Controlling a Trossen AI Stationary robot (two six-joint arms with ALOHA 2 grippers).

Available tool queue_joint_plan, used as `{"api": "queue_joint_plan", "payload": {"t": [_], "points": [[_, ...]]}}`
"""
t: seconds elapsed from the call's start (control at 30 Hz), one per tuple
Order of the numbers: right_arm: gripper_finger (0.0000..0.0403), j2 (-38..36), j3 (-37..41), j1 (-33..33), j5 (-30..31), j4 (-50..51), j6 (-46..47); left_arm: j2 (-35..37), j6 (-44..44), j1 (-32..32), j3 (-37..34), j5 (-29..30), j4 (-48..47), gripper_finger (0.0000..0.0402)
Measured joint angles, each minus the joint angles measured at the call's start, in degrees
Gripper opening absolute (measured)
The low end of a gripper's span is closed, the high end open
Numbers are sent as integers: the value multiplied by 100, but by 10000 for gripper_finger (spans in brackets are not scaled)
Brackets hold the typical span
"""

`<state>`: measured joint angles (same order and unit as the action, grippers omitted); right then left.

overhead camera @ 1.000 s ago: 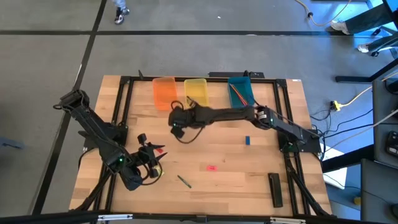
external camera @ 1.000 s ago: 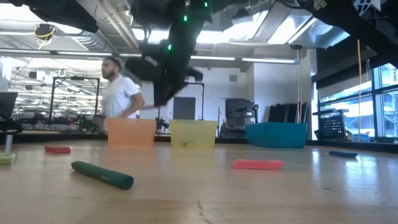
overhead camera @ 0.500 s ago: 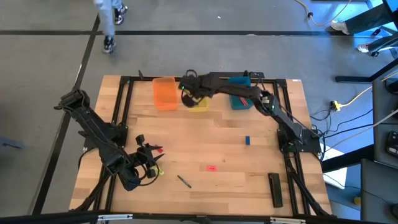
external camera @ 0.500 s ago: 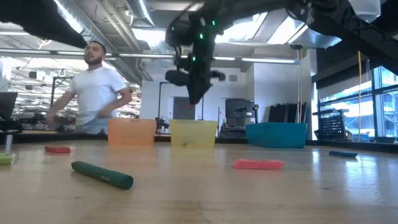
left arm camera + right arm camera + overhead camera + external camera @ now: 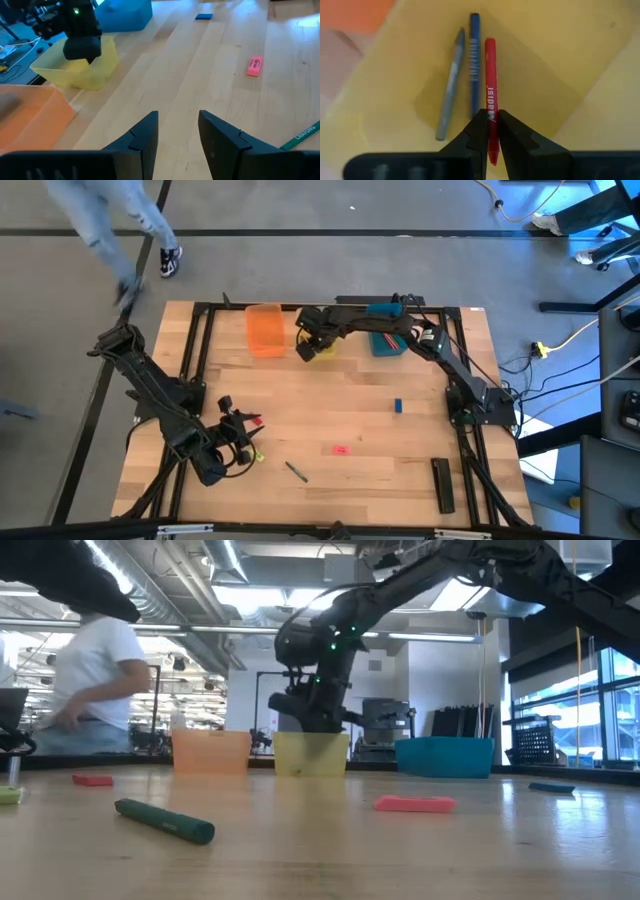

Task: Sort crayons/erasers/pens/pencils in bins
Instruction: Put the red crayon into the yellow bin, then put the green crayon into the yellow bin

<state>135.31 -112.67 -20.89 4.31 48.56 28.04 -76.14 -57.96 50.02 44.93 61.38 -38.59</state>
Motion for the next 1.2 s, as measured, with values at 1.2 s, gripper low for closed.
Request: {"api": "queue_joint_plan", "payload": {"t": [1.2], "points": [[185, -720, -127, 444, 1452, -98, -907, 2, -41, 24, -237, -77, 216, 133]]}}
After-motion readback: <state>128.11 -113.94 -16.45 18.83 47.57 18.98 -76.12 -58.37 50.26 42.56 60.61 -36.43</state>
